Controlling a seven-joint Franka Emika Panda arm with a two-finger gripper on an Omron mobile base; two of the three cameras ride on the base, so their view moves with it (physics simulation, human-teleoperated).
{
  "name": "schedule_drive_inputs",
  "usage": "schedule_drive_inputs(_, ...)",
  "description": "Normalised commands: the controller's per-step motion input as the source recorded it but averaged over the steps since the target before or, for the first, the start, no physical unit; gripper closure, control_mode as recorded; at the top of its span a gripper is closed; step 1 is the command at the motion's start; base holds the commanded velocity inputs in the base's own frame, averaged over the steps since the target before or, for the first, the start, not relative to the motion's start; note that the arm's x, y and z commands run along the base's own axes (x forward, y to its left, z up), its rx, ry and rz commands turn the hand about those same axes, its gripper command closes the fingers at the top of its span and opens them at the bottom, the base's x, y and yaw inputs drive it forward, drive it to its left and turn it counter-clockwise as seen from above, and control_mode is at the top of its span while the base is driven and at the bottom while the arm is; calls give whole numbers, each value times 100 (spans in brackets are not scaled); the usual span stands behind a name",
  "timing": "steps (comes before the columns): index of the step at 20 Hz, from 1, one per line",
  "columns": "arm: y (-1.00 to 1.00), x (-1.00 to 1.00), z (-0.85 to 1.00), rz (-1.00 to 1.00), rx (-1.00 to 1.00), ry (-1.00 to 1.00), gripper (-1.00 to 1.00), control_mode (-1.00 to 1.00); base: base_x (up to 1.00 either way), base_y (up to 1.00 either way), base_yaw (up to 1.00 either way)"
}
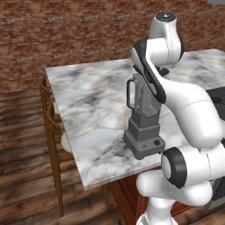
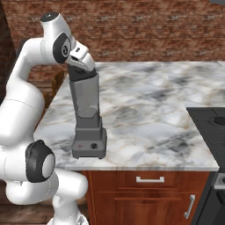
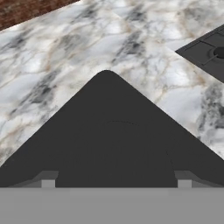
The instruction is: Grab the lemon and onion from the fridge, place them in the blender, close the lid, and turn on the blender to create a marinade.
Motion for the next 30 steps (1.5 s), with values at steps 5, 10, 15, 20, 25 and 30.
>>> schedule_drive_inputs(5, -3, 15, 0, -6, 0, 0, 100, -100, 0, 0, 0)
schedule_drive_inputs(10, 0, 3, 0, -11, 0, 0, 100, -100, 0, 0, 0)
schedule_drive_inputs(15, 4, 0, 0, -15, 0, 0, 100, -100, 0, 0, 0)
schedule_drive_inputs(20, 6, 0, 0, -13, 0, 0, 100, -100, 0, 0, 0)
schedule_drive_inputs(25, 1, 12, 0, -6, 0, 2, 100, -100, 0, 0, 0)
schedule_drive_inputs(30, 0, 19, 0, 0, 0, 2, 100, -100, 0, 0, 0)
